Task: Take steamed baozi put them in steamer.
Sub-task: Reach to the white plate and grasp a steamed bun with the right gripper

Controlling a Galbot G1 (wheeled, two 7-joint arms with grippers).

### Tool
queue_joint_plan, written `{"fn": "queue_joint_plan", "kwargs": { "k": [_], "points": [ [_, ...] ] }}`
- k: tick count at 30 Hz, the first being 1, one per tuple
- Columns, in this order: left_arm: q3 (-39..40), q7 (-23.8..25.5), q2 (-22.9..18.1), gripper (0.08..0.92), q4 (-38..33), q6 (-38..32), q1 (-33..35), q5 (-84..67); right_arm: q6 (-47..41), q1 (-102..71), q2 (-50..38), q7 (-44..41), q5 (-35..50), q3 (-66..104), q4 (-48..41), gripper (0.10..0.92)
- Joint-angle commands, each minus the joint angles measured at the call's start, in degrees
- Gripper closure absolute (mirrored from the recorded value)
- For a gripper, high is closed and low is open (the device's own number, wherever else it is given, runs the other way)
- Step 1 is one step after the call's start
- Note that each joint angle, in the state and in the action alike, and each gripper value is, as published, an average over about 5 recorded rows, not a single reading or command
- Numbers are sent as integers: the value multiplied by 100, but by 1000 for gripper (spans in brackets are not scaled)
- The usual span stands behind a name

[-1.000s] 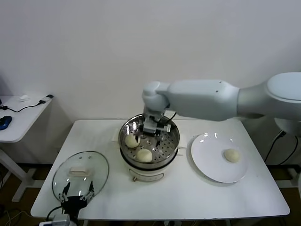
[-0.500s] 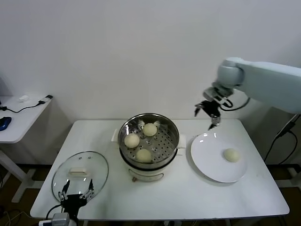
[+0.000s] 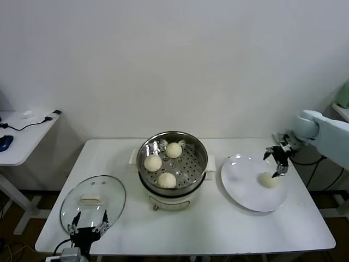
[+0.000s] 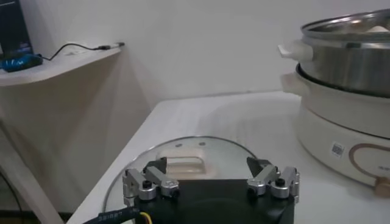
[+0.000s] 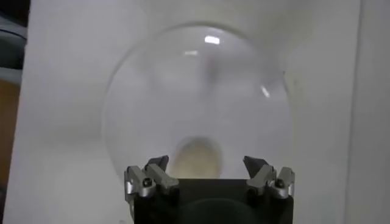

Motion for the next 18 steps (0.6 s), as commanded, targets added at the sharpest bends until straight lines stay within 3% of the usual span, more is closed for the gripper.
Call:
{"fn": "queue_joint_plan", "kwargs": {
  "k": [1,18],
  "points": [
    [-22,4,-6,177,30,7,26,6,-198,-1332,304,74,-457,1147,-1105,203],
    [-30,-10,13,177,44,-18,46,-9,-234,-1331,799,198,-593,1171,-1482,208]
  ]
}}
